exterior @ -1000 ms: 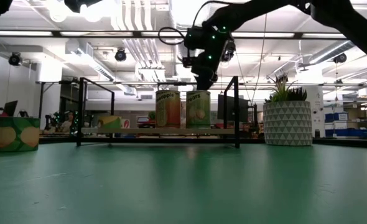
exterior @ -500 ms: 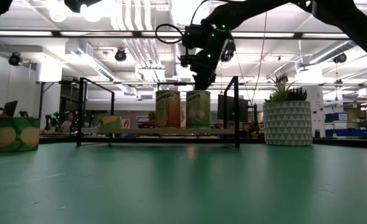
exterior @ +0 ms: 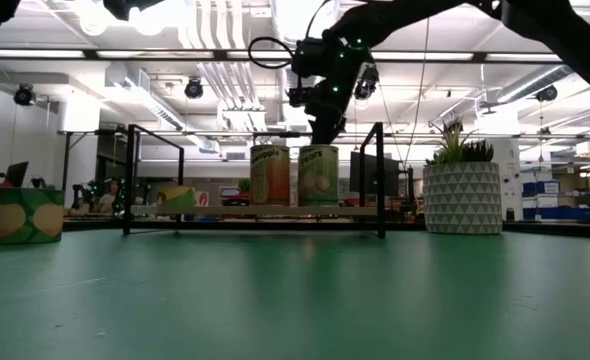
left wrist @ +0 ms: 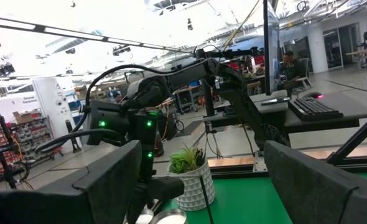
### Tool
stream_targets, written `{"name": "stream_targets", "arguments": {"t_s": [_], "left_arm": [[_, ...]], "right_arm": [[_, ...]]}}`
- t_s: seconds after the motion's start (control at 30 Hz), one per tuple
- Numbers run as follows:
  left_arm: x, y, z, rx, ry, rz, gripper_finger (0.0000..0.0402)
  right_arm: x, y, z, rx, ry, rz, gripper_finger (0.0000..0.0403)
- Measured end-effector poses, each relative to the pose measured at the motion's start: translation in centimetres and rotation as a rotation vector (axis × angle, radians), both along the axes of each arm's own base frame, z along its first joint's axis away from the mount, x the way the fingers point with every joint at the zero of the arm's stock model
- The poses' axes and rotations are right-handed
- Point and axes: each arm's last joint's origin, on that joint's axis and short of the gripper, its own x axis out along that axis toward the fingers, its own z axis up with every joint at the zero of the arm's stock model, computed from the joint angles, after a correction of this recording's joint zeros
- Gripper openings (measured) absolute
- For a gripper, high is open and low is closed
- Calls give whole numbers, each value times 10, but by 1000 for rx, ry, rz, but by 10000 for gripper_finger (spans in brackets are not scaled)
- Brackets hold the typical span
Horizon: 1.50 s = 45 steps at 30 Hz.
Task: Pick and place cans onto a shelf
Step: Adjust the canned goods on the shelf
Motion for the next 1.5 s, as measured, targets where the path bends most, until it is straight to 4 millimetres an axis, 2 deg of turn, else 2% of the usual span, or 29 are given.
{"name": "stream_targets", "arguments": {"t_s": [0.27,0.53,0.67,1.03,1.5], "left_arm": [[0,0,0,0,0,0,320],[0,0,0,13,4,3,320],[0,0,0,17,6,4,320],[0,0,0,17,6,4,320],[0,0,0,18,6,4,320]], "right_arm": [[-1,1,15,-56,-64,-9,9],[20,-7,20,-108,-284,35,9],[29,-11,16,-125,-360,65,9],[39,-16,-15,-96,-304,68,9],[40,-4,-18,-63,-252,90,9]]}}
